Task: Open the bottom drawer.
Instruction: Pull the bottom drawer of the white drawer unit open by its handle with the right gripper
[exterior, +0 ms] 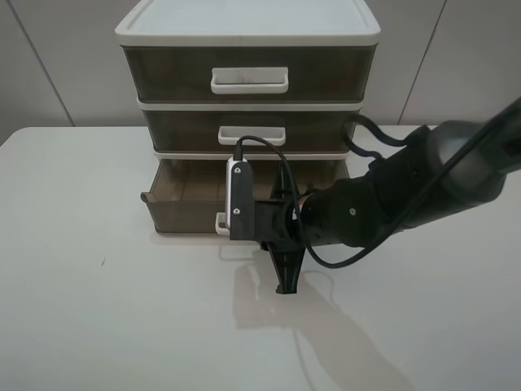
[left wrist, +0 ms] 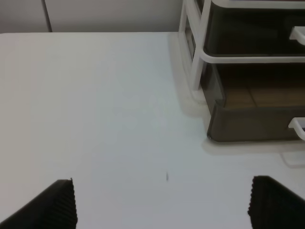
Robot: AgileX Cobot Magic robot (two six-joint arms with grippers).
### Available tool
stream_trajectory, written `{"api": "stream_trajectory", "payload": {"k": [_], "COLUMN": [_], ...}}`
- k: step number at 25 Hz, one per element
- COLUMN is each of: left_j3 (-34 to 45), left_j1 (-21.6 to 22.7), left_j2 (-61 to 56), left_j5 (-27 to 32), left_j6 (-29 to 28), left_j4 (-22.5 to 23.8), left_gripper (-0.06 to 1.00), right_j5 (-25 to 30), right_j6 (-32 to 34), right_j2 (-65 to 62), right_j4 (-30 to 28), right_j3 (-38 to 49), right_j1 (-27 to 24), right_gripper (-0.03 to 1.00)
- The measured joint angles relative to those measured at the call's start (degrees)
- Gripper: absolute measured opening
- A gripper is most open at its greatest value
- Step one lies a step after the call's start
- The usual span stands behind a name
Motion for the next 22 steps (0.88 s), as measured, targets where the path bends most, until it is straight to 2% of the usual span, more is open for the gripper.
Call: {"api": "stream_trajectory", "payload": {"k": [8,17,22], "left_j3": [0.00,0.00,0.00], "left_j1": [0.00,0.00,0.00], "left_j2": [0.00,0.00,0.00], "left_j5": [0.00,0.00,0.00], "left_j6": [0.00,0.00,0.00], "left_j4": [0.00,0.00,0.00], "left_gripper": [0.74,0.74,0.74], "right_j5": [1.29,1.03,3.05], "right_j6": [0.05,0.45,0.39], "right_j2": [-0.48,-1.37,-3.39], "right_j4": [4.93,5.44,5.44], "right_j3": [0.28,2.25,2.93], "right_j1": [3.54,5.38,5.65], "right_gripper": [0.10,0.10,0.10]}}
